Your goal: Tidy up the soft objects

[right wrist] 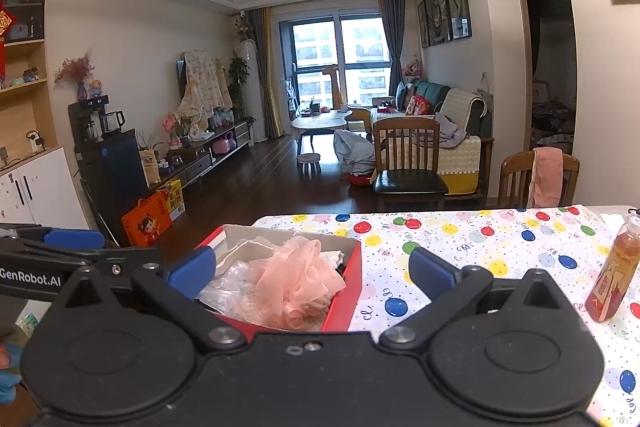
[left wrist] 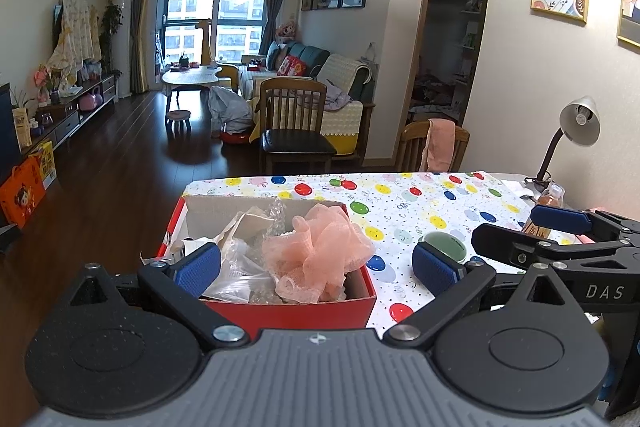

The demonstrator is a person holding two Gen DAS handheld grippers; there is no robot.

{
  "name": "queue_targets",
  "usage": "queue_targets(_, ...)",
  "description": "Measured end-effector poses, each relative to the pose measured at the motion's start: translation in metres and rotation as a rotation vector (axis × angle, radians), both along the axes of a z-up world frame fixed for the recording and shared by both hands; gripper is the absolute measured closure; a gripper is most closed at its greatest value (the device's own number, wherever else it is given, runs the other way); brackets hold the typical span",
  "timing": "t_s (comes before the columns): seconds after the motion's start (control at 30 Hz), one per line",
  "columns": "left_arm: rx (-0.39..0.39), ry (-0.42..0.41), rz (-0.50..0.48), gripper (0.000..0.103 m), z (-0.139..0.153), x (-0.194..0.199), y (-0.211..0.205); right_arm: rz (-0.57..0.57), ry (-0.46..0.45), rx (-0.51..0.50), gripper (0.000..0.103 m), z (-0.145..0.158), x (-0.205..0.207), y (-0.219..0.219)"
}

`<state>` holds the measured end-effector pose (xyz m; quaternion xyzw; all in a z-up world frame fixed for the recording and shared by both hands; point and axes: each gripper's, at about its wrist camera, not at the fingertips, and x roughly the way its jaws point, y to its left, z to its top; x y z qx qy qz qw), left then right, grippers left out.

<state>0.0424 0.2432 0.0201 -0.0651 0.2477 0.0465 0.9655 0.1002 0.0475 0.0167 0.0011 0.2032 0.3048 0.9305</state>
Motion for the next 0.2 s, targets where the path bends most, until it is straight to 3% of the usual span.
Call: queue_targets(0.2, -0.004, 0.01, 0.005, 0.0, -0.0021, 0.0025, 0.0013, 0.003, 0.015, -0.001, 0.0, -0.0001, 0.0007, 0.0043)
